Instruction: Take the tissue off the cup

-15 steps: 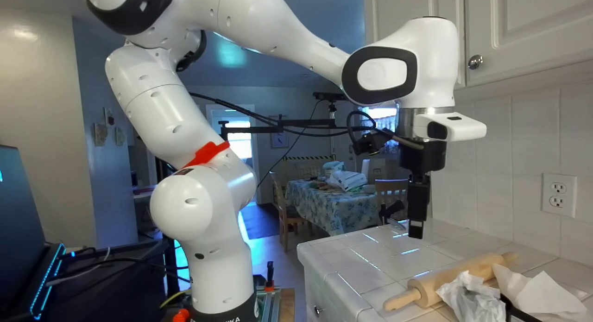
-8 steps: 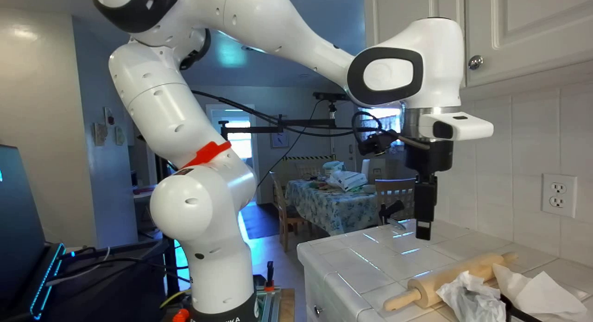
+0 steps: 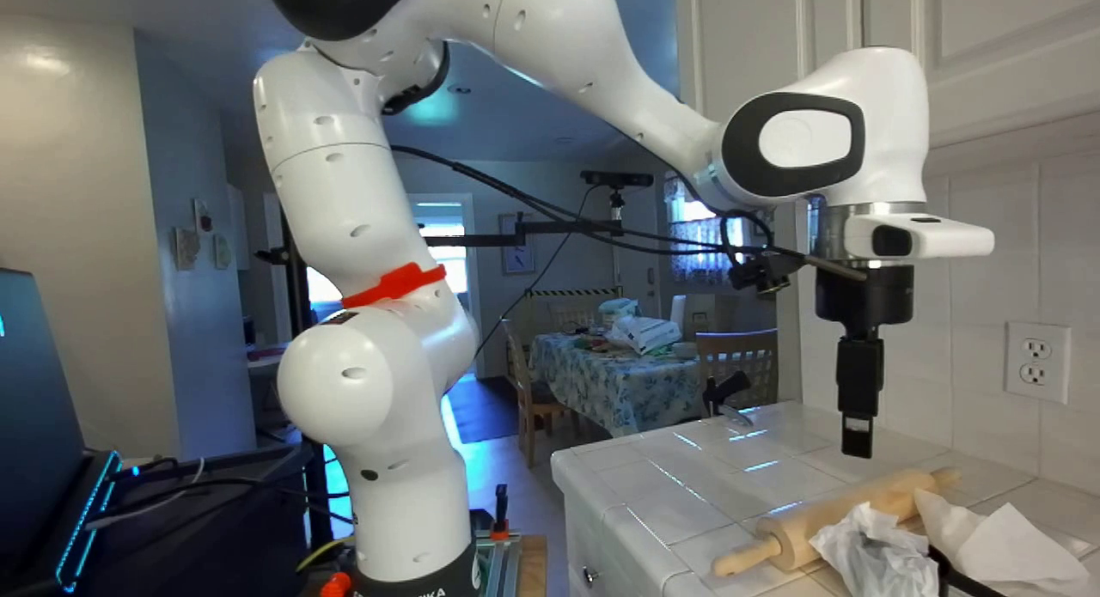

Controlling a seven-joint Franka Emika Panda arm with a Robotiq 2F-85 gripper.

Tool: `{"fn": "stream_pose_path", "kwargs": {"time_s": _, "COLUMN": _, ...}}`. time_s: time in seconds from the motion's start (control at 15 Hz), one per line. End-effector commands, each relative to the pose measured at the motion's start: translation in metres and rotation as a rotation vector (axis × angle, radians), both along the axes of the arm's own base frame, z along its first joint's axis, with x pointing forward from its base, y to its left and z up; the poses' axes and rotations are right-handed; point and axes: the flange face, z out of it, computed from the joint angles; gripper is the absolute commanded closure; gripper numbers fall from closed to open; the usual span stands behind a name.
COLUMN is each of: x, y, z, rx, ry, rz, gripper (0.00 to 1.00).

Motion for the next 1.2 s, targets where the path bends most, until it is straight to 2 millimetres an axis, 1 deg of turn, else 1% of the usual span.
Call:
{"fn": "stream_pose_path", "kwargs": {"time_s": 0.0, "x": 0.035, "y": 0.012, "z": -0.015, "rx": -0.009, "ry": 0.033, "rz": -0.046, "gripper": 0.00}}
{"fn": "stream_pose_path", "kwargs": {"time_s": 0.27, "x": 0.055, "y": 0.028, "z": -0.037, "rx": -0.004, "ry": -0.004, "rz": -0.084, "gripper": 0.00}}
{"fn": "stream_pose_path", "kwargs": {"time_s": 0.47, "x": 0.057, "y": 0.034, "z": -0.054, "rx": -0.021, "ry": 0.004, "rz": -0.097, "gripper": 0.00}}
{"fn": "stream_pose_path", "kwargs": {"time_s": 0.67, "x": 0.049, "y": 0.032, "z": -0.068, "rx": -0.044, "ry": 0.041, "rz": -0.127, "gripper": 0.00}}
{"fn": "stream_pose_path", "kwargs": {"time_s": 0.87, "x": 0.045, "y": 0.023, "z": -0.077, "rx": -0.062, "ry": 0.065, "rz": -0.165, "gripper": 0.00}}
{"fn": "stream_pose_path", "kwargs": {"time_s": 1.13, "x": 0.048, "y": 0.021, "z": -0.083, "rx": -0.079, "ry": 0.074, "rz": -0.189, "gripper": 0.00}}
